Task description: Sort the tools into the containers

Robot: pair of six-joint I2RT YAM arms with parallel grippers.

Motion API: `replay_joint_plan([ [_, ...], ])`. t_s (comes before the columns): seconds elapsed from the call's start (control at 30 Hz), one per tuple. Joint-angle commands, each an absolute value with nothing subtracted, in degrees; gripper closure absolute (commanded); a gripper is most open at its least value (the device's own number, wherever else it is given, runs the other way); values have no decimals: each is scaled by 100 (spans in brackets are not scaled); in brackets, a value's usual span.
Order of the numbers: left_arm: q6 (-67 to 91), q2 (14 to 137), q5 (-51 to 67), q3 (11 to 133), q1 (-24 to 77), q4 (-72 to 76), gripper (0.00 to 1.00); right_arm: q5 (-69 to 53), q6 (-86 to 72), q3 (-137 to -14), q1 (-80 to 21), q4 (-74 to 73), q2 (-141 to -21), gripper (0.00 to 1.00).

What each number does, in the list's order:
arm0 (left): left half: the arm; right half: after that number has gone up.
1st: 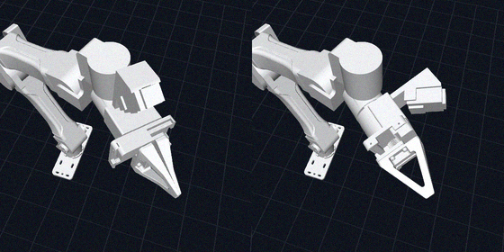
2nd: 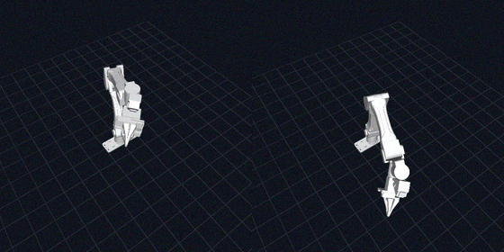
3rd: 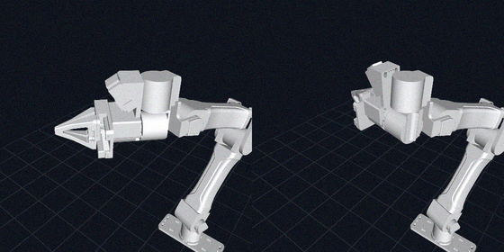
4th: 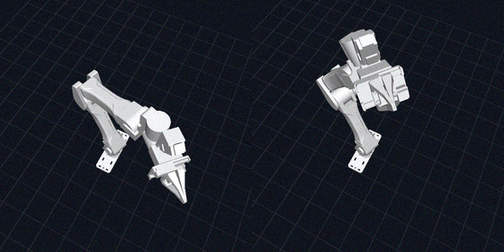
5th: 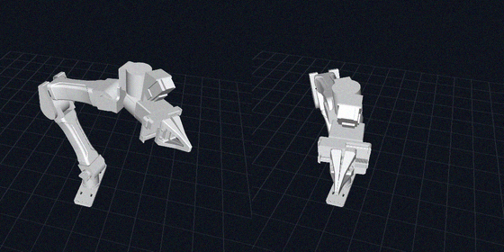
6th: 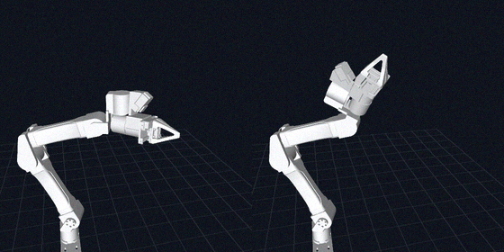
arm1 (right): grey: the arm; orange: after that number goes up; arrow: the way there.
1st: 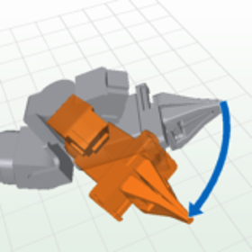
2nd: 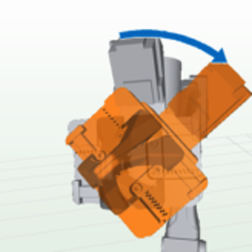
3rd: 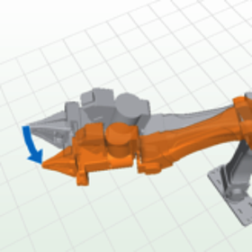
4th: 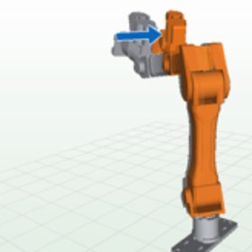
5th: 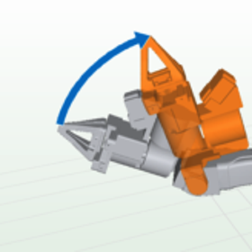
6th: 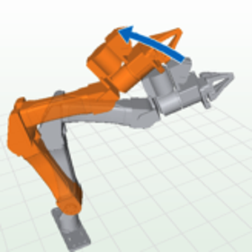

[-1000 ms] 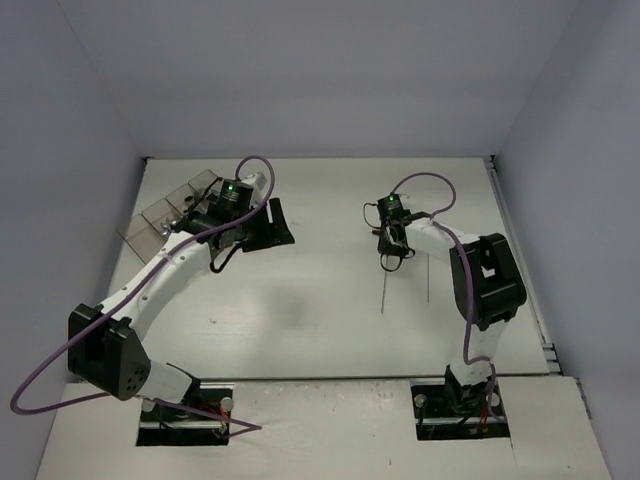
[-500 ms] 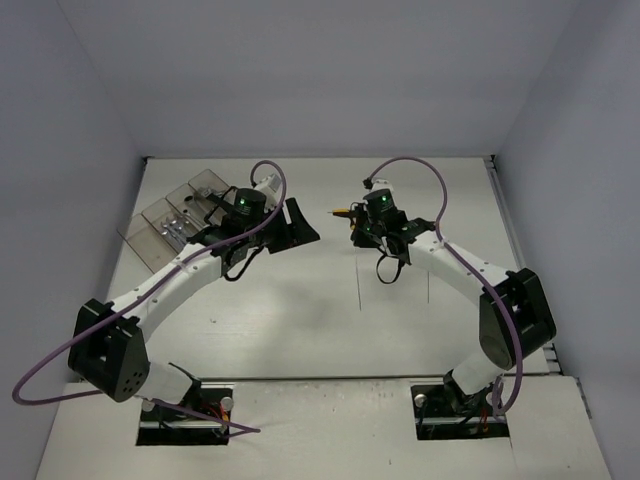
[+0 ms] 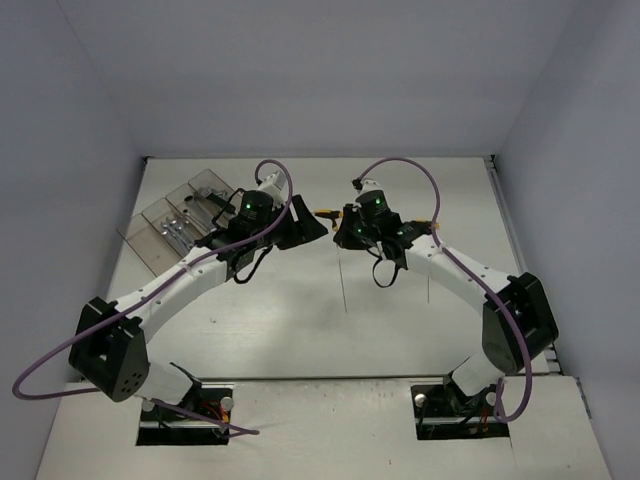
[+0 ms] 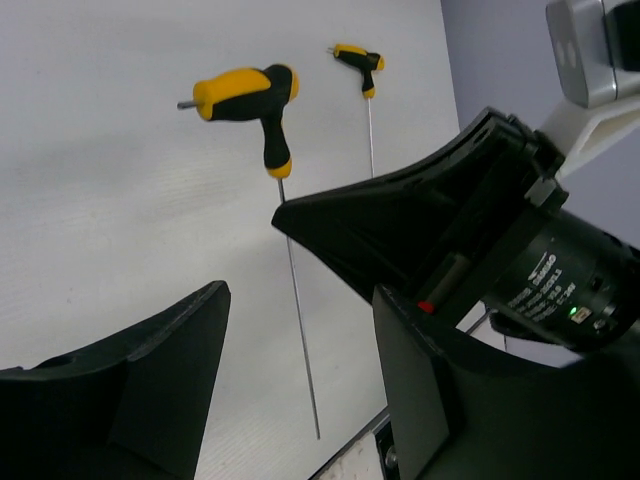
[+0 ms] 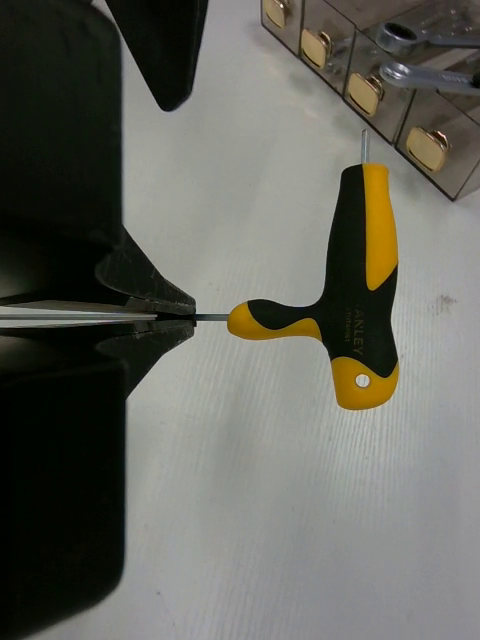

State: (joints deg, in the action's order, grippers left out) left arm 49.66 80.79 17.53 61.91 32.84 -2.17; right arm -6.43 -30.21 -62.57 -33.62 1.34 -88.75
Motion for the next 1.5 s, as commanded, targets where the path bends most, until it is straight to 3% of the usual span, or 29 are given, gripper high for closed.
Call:
replay_joint_plan([
  [0.0, 5195, 8146, 1380, 6384, 3289, 407, 46, -836, -3202, -6459, -3492, 693, -8479, 100],
  [1.13, 5301, 8664, 870, 6501, 3349, 947, 50, -1500, -3060, -6372, -3639, 923, -8358, 100],
  [1.47, 5349, 8807, 789, 6592, 3349, 1099, 73, -1594, -3055, -6338, -3639, 972, -8402, 100],
])
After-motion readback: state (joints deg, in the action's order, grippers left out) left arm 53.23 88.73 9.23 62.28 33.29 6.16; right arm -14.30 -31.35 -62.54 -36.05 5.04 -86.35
